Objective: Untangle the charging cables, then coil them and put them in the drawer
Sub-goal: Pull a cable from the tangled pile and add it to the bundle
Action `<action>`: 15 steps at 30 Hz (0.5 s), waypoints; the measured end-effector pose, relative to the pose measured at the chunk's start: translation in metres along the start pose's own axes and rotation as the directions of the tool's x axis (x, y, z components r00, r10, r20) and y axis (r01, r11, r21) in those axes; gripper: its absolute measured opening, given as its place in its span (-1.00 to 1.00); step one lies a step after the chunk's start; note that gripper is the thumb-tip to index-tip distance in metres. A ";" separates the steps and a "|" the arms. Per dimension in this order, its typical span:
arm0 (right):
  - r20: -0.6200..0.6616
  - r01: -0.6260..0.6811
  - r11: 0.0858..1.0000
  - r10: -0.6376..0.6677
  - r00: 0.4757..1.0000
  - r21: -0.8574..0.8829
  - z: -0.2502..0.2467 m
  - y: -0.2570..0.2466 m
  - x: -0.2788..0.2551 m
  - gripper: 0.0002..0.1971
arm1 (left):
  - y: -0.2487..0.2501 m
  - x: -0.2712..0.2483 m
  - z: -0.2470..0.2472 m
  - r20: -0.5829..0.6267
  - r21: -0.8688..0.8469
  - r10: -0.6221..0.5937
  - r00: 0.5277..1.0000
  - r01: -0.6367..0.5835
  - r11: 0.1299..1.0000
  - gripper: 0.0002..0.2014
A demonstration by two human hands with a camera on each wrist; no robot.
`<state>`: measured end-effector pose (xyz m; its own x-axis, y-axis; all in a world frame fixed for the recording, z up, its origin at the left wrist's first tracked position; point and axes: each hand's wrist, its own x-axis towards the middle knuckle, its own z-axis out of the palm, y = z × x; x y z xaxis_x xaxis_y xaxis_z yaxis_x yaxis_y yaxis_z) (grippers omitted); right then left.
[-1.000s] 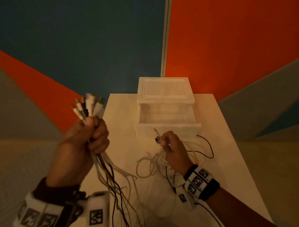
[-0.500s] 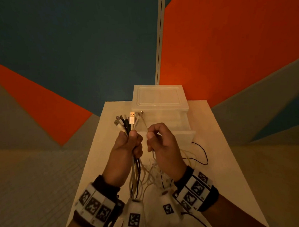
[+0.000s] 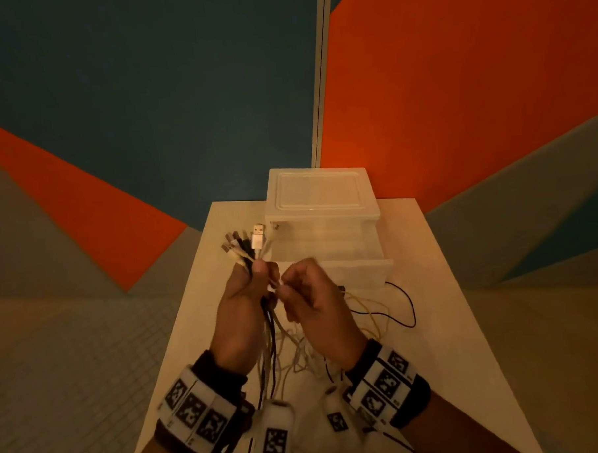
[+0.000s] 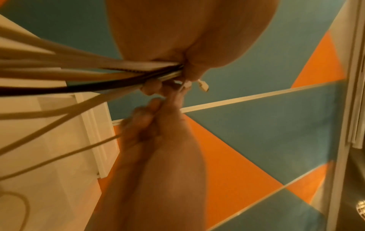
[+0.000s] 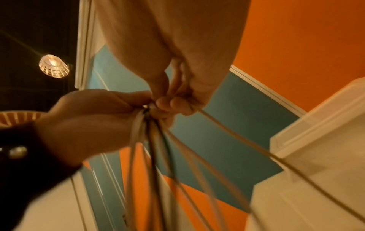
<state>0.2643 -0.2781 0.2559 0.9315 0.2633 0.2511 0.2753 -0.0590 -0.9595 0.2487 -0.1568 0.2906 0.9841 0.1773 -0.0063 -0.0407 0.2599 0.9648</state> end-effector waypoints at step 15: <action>0.145 -0.208 0.704 0.407 0.902 -0.679 -0.058 0.123 -0.009 -0.80 | 0.086 0.010 -0.062 0.104 -0.197 0.212 0.972 -0.189 0.962 -0.80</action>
<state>0.3038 -0.3440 0.1426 0.9176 0.3533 -0.1821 0.1618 -0.7505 -0.6407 0.2447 -0.0736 0.3569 0.9656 0.1282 0.2260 -0.2590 0.4038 0.8774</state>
